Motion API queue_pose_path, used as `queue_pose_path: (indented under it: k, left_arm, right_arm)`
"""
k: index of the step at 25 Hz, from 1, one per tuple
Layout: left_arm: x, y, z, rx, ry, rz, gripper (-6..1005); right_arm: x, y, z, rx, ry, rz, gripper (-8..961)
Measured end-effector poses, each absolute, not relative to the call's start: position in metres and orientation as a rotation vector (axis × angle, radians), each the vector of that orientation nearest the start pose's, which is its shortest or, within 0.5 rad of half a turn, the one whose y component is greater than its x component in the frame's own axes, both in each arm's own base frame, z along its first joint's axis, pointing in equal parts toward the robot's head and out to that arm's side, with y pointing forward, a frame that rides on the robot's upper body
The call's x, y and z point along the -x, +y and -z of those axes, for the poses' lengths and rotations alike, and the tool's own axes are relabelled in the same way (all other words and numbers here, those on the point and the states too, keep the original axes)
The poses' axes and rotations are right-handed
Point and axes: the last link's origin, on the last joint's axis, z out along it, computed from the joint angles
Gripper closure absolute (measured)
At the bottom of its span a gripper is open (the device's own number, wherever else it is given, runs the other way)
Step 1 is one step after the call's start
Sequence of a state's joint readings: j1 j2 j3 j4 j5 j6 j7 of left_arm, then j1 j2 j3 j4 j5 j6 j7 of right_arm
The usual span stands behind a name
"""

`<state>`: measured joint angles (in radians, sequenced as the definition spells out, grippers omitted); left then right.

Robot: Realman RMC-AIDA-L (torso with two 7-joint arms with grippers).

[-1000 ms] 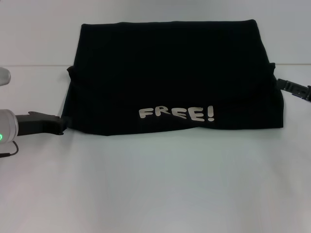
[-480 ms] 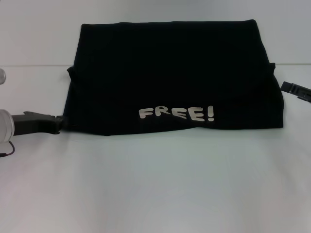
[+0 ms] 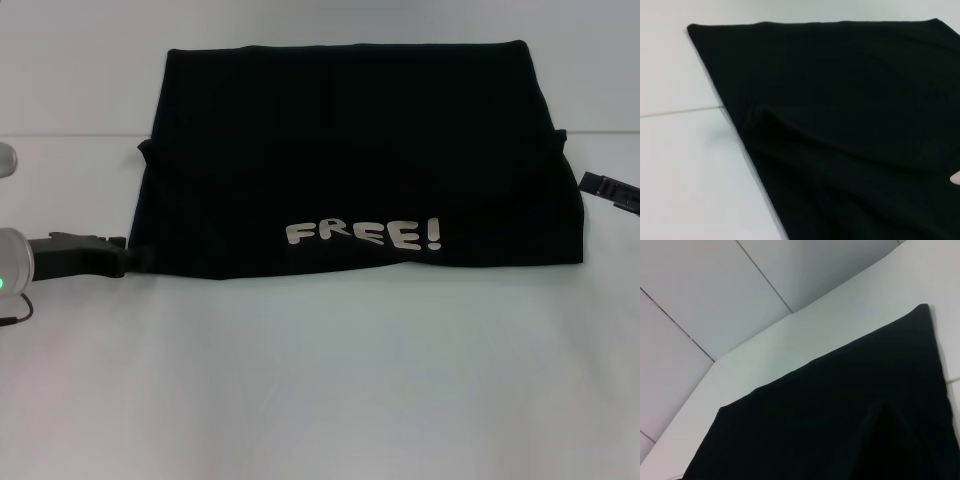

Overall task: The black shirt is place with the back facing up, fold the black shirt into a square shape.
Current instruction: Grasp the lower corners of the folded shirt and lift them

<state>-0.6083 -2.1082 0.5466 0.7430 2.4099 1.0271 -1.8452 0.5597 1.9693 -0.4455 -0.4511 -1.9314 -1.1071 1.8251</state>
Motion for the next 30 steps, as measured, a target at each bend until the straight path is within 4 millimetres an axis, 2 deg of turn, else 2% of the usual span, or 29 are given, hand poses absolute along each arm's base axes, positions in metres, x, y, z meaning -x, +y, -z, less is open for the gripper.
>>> queue_pose_path:
  k: [10,15,21,26,30]
  left_arm:
    - [0.323,0.386,-0.015,2.197,-1.101,0.173,430]
    - [0.321,0.386,-0.011,2.225,-1.082,0.153,356]
    - [0.319,0.388,-0.010,2.238,-1.056,0.126,362]
    - [0.320,0.387,-0.009,2.251,-1.036,0.085,466]
    - [0.320,0.387,-0.008,2.259,-1.029,0.071,588]
  right_arm:
    - [-0.341,0.380,-0.053,1.887,1.413,-0.796,32]
    - [-0.341,0.380,-0.052,1.881,1.414,-0.795,33]
    - [-0.342,0.379,-0.052,1.877,1.417,-0.795,33]
    - [-0.342,0.379,-0.051,1.877,1.419,-0.797,34]
    - [-0.342,0.378,-0.051,1.881,1.420,-0.798,34]
